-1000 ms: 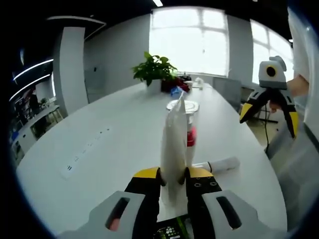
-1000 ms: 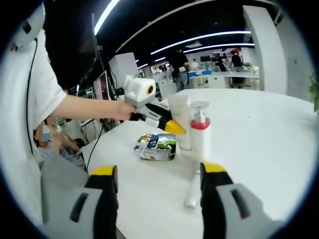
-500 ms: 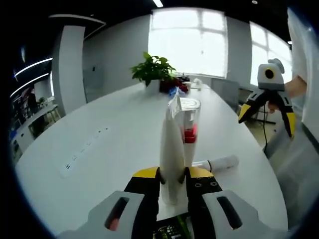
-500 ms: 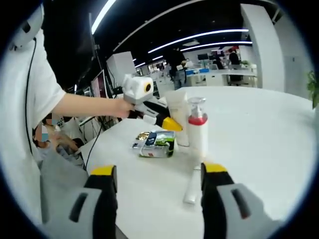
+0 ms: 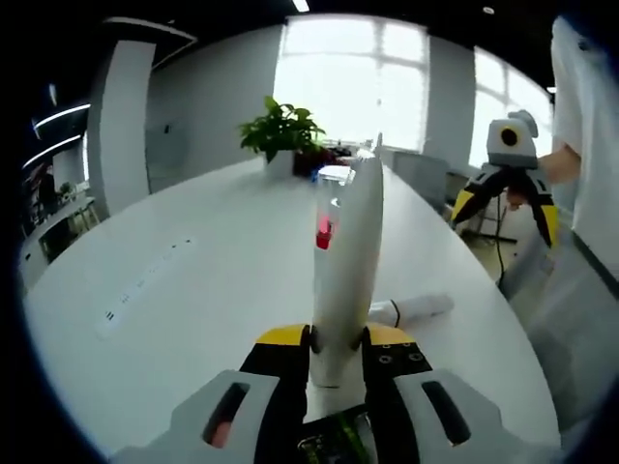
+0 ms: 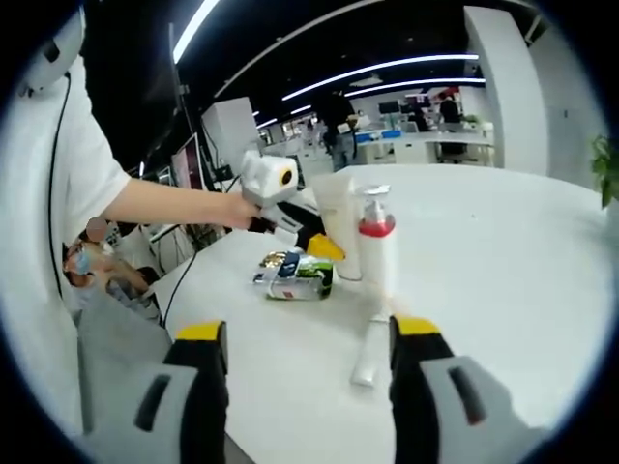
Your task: Arrange the skincare products in the storage area until every visible bottle or jar stands upright without overlapping.
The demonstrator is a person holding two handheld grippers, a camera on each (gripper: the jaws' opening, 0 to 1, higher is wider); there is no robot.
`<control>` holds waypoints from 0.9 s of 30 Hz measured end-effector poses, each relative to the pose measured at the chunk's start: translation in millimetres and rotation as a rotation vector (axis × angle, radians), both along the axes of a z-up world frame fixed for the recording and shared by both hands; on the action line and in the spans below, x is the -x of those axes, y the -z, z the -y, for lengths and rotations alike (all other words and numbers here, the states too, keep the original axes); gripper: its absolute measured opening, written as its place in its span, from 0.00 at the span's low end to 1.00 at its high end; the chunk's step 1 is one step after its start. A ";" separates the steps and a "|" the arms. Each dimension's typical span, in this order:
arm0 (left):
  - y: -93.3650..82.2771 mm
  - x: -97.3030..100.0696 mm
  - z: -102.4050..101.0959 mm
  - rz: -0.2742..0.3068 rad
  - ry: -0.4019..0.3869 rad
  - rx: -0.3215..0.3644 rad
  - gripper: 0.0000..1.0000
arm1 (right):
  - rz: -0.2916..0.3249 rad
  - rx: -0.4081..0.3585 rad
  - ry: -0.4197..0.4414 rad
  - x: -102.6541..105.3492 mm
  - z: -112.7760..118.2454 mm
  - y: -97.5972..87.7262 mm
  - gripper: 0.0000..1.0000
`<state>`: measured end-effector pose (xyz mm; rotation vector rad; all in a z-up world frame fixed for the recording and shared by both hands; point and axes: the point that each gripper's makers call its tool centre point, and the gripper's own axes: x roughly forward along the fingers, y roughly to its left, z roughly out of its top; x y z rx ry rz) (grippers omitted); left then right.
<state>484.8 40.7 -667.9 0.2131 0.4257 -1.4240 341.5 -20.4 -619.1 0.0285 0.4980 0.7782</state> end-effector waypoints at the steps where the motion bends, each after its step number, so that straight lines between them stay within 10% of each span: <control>1: 0.2 -1.3 0.1 -0.006 -0.001 0.007 0.17 | -0.001 0.001 0.001 0.1 0.8 0.3 0.68; 27: 9.4 0.0 -8.0 -0.021 -0.029 -0.053 0.40 | 0.001 0.025 0.006 3.5 1.7 0.2 0.69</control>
